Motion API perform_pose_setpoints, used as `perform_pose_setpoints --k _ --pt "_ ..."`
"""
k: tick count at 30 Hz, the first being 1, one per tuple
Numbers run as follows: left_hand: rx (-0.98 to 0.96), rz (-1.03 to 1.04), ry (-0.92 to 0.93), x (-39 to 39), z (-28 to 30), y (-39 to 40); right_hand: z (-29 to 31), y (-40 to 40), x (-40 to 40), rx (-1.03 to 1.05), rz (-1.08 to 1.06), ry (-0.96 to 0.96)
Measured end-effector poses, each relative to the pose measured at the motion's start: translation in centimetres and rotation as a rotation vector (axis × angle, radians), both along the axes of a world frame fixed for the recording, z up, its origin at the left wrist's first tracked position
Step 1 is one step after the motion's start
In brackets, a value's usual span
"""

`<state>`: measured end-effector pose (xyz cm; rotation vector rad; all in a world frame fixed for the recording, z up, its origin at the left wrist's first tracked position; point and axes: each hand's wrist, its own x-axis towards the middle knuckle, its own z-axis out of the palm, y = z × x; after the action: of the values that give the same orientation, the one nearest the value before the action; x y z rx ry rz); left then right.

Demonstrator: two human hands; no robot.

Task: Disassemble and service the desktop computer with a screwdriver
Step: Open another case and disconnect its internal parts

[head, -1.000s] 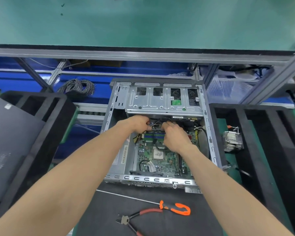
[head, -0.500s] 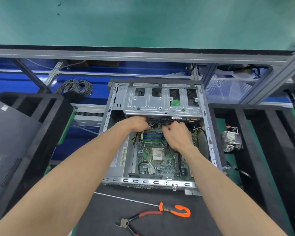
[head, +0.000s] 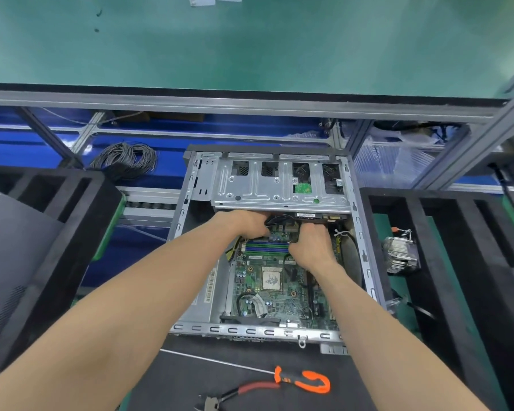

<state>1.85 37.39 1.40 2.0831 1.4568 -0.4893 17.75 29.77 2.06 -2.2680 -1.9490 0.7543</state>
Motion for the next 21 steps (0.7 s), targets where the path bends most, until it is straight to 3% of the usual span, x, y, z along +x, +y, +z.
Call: perform_pose_setpoints --k 9,15,21 --pt "0.153 -0.152 -0.055 1.1 -1.4 0.5 -1.1 0.6 0.4 -0.02 -0.071 0.039" --pt "0.237 -0.308 0.084 1.5 -0.5 -0.4 -1.4 0.8 0.2 0.029 -0.007 -0.045" --pt "0.159 -0.271 0.026 1.6 -1.3 -0.1 -2.1 1.3 0.5 0.006 -0.003 -0.104"
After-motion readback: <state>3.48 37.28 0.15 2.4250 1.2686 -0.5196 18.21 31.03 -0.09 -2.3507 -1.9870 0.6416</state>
